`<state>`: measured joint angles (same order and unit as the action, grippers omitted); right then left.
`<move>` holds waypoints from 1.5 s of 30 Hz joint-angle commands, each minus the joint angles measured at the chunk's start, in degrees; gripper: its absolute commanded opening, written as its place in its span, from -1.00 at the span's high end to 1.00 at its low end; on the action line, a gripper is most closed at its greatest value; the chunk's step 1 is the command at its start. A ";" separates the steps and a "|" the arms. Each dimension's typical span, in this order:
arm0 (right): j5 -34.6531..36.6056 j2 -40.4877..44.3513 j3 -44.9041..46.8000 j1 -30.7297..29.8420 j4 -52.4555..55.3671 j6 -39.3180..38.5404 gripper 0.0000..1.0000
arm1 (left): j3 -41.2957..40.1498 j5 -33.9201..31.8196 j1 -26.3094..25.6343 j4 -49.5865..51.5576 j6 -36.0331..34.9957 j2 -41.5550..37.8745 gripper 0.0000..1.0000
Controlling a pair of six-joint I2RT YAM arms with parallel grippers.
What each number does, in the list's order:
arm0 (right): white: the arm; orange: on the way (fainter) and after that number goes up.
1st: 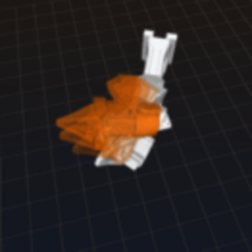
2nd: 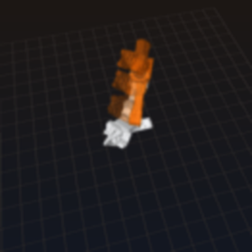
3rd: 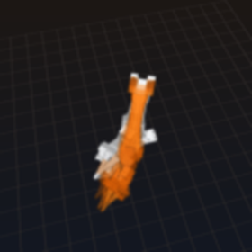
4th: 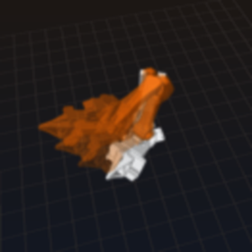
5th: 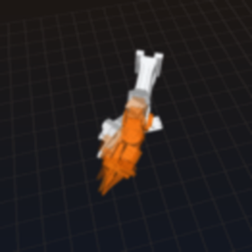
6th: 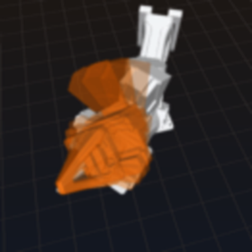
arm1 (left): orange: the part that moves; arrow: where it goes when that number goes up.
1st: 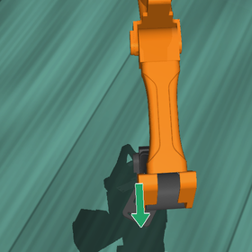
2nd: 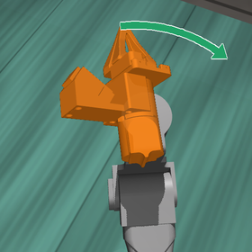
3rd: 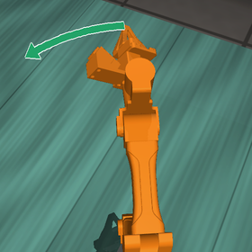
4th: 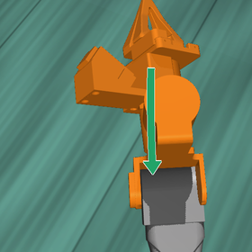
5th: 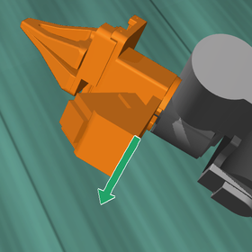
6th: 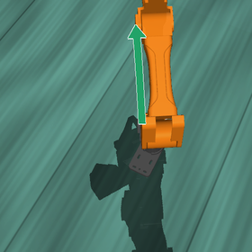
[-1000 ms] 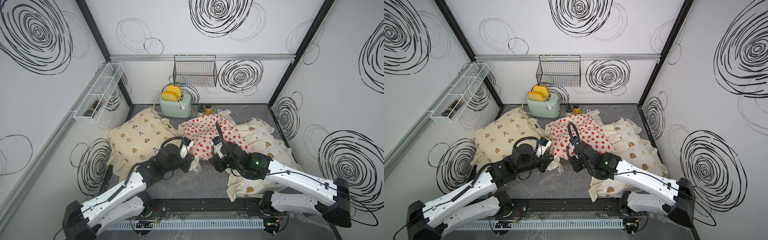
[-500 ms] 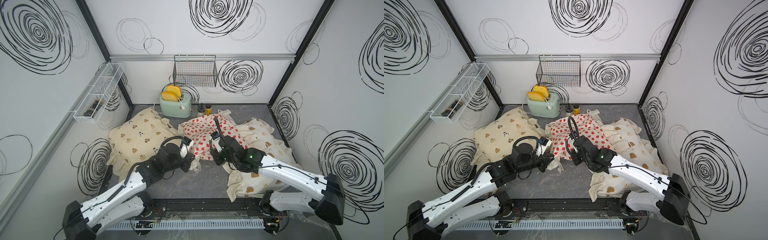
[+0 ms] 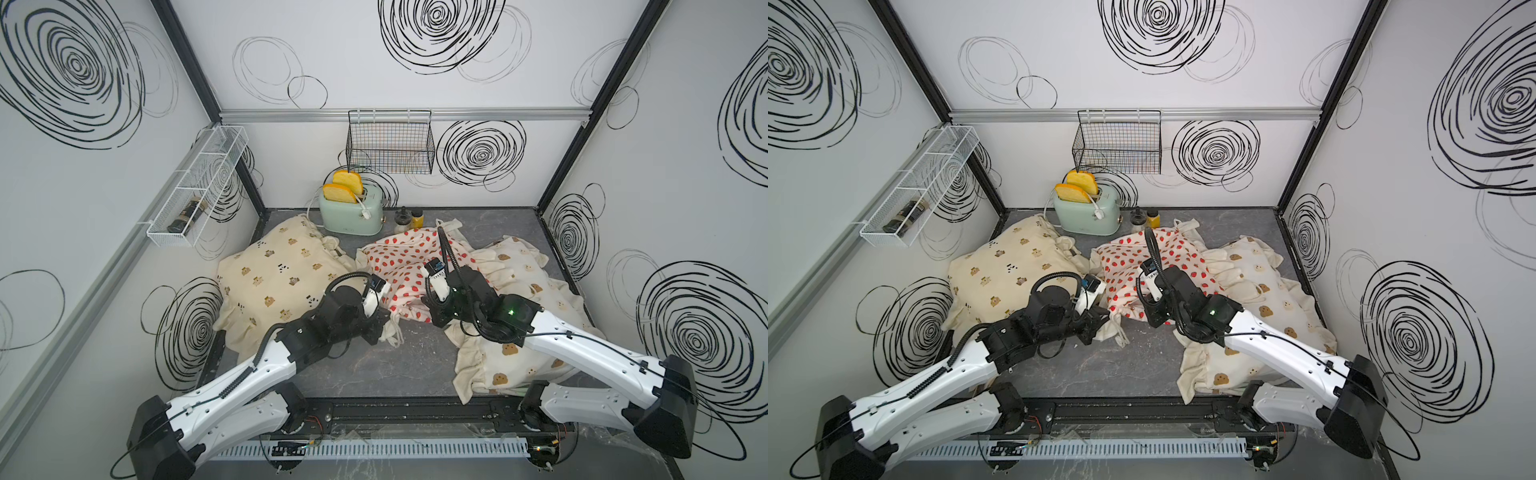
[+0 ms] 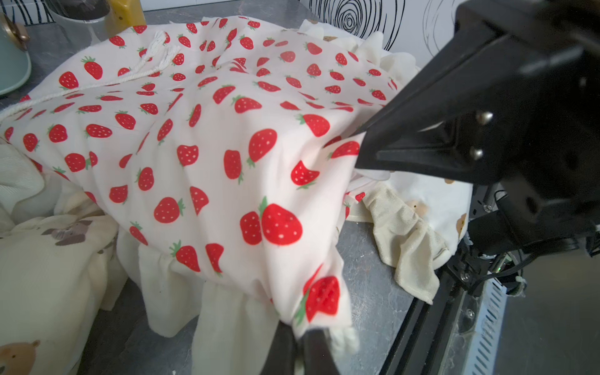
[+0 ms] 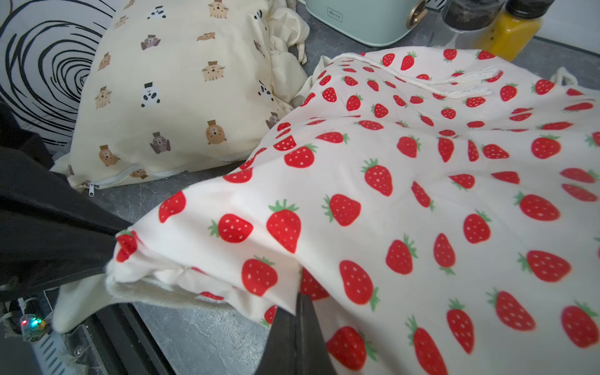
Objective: Zip up pillowcases
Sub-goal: Zip the zipper on the pillowcase.
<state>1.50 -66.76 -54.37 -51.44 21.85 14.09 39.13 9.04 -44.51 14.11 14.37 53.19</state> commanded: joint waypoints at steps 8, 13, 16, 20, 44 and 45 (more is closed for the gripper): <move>-8.55 0.14 -4.21 1.49 2.02 -1.20 1.00 | 0.82 -19.31 -14.36 -0.53 -3.30 -2.77 -0.09; -10.50 0.27 -4.80 2.48 2.70 -1.23 1.00 | 0.42 -27.80 -15.52 -0.07 -2.50 -1.35 -0.32; -11.07 0.27 -4.96 2.57 2.54 -1.21 1.00 | 0.85 -26.14 -16.32 -2.71 -2.34 1.55 -0.36; -11.23 -0.02 -4.91 2.66 2.06 -0.63 1.00 | -1.42 -28.82 -18.41 -10.73 0.63 4.24 -0.41; -12.57 0.40 -3.23 6.20 0.52 2.12 1.00 | -11.06 -32.20 -14.13 -29.46 8.47 14.33 0.33; -12.93 0.49 -2.90 6.66 0.46 2.41 1.00 | -12.04 -30.73 -12.86 -29.78 8.50 12.99 0.40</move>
<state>-11.14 -66.87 -57.39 -45.76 23.46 15.64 28.95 -22.52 -59.57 -12.99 21.32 69.14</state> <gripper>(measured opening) 0.036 0.315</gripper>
